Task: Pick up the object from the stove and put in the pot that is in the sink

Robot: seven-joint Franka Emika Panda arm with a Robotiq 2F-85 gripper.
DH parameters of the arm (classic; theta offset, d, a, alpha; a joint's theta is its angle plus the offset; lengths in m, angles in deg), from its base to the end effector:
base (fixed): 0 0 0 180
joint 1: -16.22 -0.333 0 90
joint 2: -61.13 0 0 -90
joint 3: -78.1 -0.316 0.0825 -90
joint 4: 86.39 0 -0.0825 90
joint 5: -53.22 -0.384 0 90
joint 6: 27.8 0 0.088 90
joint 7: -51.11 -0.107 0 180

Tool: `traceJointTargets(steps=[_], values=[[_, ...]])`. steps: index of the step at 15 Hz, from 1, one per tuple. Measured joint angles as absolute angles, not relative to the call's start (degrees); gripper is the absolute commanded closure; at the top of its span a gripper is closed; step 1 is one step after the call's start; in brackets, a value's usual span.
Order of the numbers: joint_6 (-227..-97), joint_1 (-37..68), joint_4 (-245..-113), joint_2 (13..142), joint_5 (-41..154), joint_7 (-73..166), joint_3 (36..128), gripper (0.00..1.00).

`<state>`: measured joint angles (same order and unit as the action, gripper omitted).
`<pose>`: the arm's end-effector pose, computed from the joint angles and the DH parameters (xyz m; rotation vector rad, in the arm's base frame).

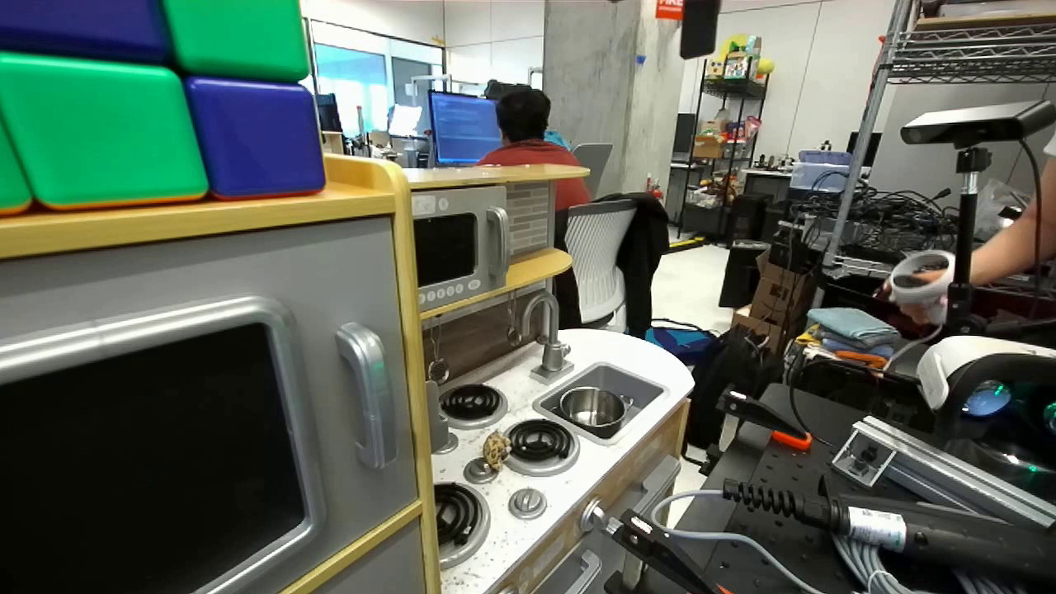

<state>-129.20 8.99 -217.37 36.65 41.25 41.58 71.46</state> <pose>0.3977 0.1212 0.5101 -3.0023 -0.0188 0.1787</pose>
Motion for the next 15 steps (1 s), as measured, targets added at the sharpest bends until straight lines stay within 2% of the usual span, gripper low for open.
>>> traceJointTargets(steps=[6, 11, 15], values=[[-154.72, 11.09, -229.30, 40.14, 40.24, 31.87, 71.03, 0.00], [-178.34, 13.96, -239.72, 50.50, 40.24, 26.09, 71.12, 0.00], [-196.27, 15.34, -242.07, 61.73, 40.13, 23.70, 72.90, 0.00]])
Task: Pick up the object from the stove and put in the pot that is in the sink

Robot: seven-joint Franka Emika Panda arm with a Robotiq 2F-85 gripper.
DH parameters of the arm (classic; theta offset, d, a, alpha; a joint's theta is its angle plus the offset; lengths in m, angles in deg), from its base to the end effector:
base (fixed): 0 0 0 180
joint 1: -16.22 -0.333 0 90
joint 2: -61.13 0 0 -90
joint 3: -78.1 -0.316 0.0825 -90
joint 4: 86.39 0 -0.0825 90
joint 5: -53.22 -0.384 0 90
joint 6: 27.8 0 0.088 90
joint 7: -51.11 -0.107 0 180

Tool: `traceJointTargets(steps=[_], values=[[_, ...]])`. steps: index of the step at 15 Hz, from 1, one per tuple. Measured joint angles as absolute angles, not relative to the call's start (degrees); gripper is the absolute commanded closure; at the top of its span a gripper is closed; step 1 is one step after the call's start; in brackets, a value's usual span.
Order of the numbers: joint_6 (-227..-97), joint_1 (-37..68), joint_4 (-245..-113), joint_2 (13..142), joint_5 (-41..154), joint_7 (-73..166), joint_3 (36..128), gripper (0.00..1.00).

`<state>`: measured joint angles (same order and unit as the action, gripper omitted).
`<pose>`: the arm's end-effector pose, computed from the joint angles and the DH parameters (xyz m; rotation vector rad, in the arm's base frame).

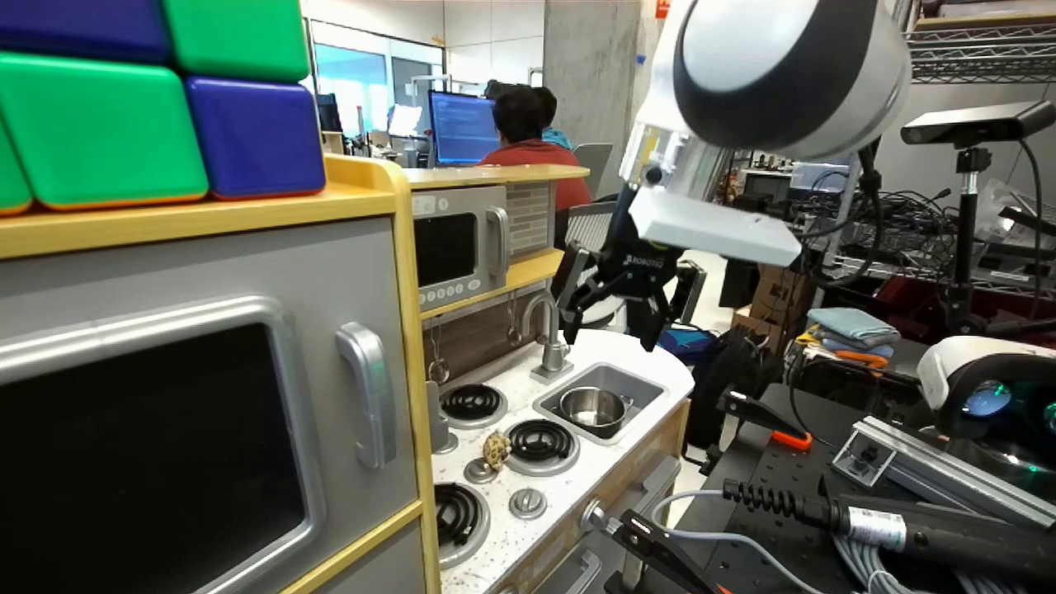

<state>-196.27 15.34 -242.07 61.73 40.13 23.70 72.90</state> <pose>0.4220 0.0303 0.2431 -2.8709 0.8746 -0.2745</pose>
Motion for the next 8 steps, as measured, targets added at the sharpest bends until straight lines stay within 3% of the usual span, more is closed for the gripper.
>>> traceJointTargets(steps=[4, 8], values=[[-212.81, 15.41, -240.20, 76.52, 38.52, 21.15, 76.15, 0.00], [-218.96, 16.51, -231.08, 90.73, 35.42, 20.10, 76.55, 0.00]])
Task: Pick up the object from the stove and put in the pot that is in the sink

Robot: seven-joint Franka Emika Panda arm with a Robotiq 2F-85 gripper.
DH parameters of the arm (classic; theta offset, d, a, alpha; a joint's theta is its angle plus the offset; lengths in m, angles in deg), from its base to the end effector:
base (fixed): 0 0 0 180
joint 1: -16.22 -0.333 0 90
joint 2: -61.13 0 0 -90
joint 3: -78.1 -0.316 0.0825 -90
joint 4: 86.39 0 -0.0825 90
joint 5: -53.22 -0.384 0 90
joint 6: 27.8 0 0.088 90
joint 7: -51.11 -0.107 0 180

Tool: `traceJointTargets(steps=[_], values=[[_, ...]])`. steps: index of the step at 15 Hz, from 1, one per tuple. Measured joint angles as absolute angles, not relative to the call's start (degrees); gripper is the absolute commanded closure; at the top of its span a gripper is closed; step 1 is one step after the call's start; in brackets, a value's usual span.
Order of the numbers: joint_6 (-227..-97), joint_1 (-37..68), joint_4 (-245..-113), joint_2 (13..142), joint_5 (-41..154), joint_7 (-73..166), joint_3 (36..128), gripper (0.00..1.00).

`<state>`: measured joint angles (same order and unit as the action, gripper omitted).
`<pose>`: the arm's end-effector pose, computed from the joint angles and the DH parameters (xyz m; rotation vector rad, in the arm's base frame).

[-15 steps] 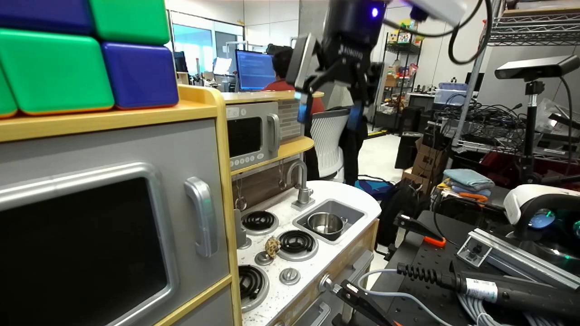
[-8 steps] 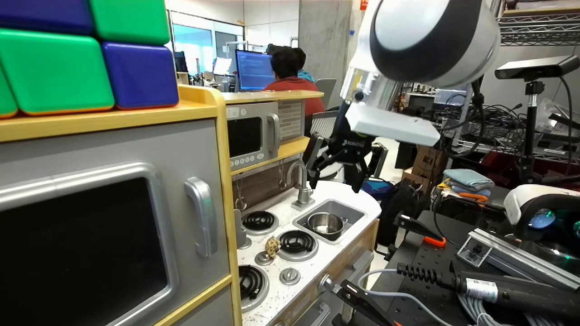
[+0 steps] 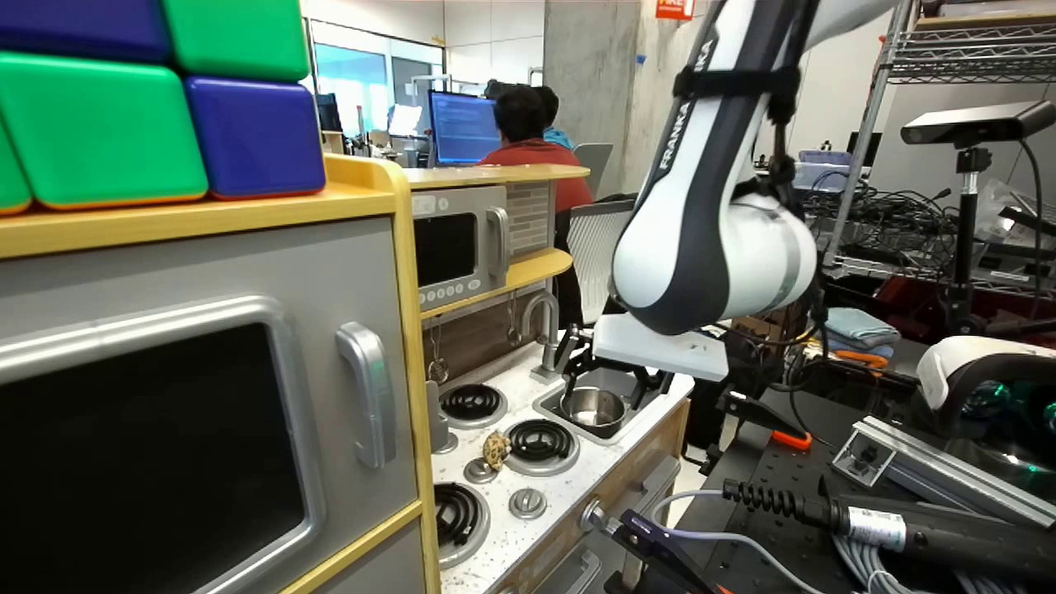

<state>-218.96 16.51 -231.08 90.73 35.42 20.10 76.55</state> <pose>0.4588 -0.0214 0.1154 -2.7713 1.2349 -0.4249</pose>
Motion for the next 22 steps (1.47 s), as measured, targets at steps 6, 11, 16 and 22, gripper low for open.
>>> traceJointTargets(steps=[6, 11, 16, 22], values=[[-217.72, 14.42, -214.01, 103.73, 31.71, 20.09, 77.96, 0.00], [-212.91, 8.11, -203.56, 107.67, 29.85, 19.29, 79.71, 0.00], [-207.33, 2.04, -196.94, 112.05, 29.36, 15.84, 82.96, 0.00], [-205.47, -0.64, -194.14, 117.88, 29.40, 12.18, 85.40, 0.00]])
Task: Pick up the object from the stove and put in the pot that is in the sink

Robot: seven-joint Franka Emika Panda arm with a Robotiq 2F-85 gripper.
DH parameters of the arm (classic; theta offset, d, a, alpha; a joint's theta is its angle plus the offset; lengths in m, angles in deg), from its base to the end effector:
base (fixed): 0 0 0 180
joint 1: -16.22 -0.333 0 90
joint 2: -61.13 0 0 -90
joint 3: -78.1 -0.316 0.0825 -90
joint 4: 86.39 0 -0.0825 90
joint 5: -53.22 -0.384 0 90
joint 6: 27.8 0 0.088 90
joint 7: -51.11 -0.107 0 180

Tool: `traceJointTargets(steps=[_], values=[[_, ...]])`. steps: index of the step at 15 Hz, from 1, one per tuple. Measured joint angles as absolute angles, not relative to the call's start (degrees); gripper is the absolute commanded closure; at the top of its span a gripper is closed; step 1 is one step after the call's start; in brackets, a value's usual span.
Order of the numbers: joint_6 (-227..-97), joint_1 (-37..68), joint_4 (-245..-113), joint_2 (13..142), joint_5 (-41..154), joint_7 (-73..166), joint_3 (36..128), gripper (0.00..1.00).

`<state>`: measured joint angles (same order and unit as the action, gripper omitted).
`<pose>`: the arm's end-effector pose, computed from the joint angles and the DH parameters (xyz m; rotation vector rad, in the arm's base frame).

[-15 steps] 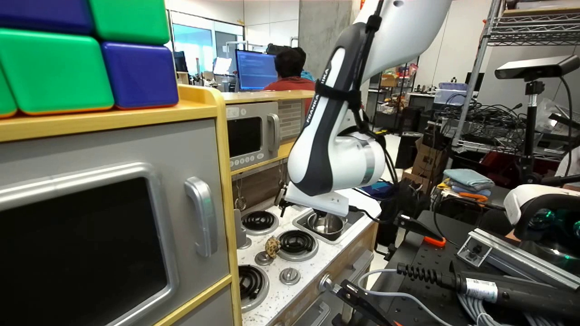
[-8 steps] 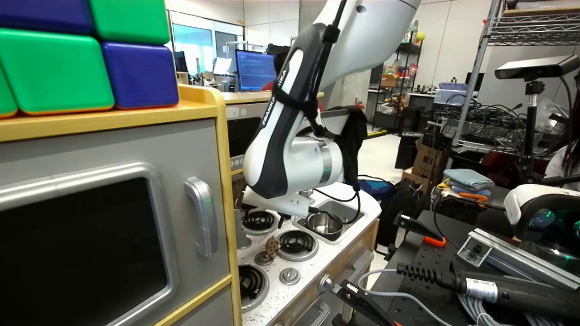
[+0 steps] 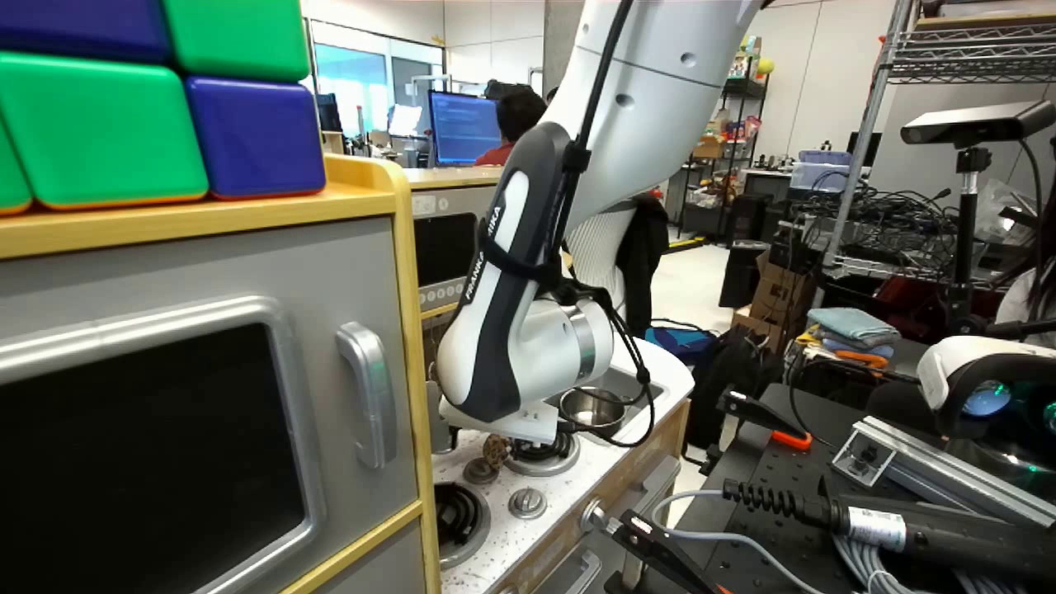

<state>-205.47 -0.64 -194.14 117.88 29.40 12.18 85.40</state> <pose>0.5963 0.0658 0.0109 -2.7704 1.2640 -0.3704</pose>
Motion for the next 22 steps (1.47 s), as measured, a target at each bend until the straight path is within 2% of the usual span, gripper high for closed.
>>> traceJointTargets(steps=[9, 10, 13, 20, 22], values=[[-205.48, -0.55, -194.23, 118.64, 29.40, 12.18, 85.91, 0.00], [-205.48, -0.51, -194.29, 118.81, 29.40, 12.17, 86.17, 0.19], [-205.48, -0.47, -194.33, 119.44, 29.40, 12.18, 86.93, 0.44], [-208.25, -0.55, -194.32, 119.06, 29.42, 12.63, 86.32, 0.96], [-212.42, -0.47, -196.20, 116.96, 29.42, 13.81, 85.07, 1.00]])
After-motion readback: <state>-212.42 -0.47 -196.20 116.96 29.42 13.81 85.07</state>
